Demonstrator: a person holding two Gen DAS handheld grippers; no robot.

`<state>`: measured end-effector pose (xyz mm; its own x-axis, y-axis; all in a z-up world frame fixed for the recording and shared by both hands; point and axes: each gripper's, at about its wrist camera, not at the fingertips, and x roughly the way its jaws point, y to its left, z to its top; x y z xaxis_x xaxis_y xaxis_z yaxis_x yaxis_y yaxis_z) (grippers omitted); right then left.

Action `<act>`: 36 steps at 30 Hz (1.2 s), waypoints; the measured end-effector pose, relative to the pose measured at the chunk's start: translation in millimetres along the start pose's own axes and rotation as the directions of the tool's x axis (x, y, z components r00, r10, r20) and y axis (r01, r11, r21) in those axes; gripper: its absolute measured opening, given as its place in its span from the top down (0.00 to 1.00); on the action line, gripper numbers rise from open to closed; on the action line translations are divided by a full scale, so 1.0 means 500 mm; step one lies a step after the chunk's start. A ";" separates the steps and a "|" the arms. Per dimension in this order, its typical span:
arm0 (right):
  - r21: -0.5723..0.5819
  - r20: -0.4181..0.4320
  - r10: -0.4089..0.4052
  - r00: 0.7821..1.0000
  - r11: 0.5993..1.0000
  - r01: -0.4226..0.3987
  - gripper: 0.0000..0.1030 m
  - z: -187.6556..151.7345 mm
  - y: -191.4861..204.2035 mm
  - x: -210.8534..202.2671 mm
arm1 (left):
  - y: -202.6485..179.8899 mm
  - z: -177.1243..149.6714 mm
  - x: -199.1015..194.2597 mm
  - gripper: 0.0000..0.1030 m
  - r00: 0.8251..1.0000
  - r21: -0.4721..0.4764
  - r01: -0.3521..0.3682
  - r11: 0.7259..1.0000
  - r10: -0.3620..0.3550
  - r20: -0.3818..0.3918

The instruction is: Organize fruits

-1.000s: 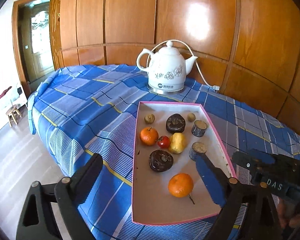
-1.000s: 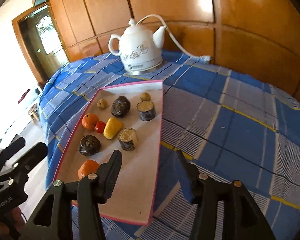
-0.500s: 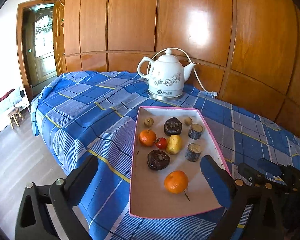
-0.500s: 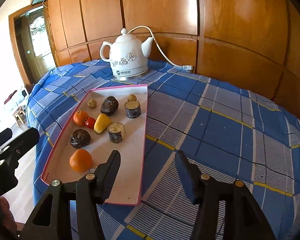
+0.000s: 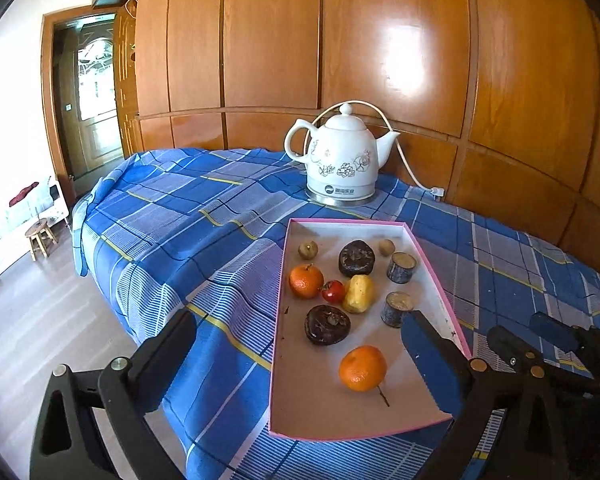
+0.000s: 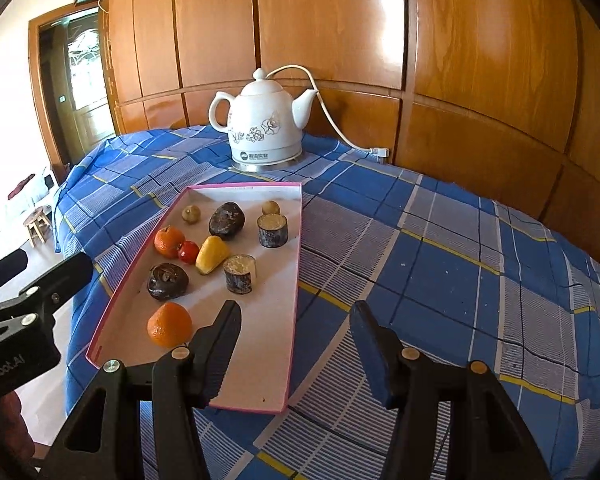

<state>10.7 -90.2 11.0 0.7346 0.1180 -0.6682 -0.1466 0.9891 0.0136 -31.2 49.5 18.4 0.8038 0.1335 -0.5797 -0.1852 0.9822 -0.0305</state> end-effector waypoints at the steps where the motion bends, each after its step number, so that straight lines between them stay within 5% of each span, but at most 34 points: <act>1: -0.002 0.000 0.002 1.000 1.000 -0.002 0.44 0.000 0.001 0.000 | -0.001 0.000 0.000 0.00 1.000 0.002 -0.005 1.000 0.005 0.001; 36: -0.021 0.014 0.004 1.000 1.000 -0.004 0.44 0.004 0.012 -0.009 | 0.005 0.003 -0.010 0.00 1.000 -0.006 -0.018 1.000 0.019 0.020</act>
<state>8.0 -84.4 15.4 0.7431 0.1233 -0.6577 -0.1631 0.9866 0.0007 -34.9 51.2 22.7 0.8114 0.1544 -0.5638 -0.2034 0.9788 -0.0248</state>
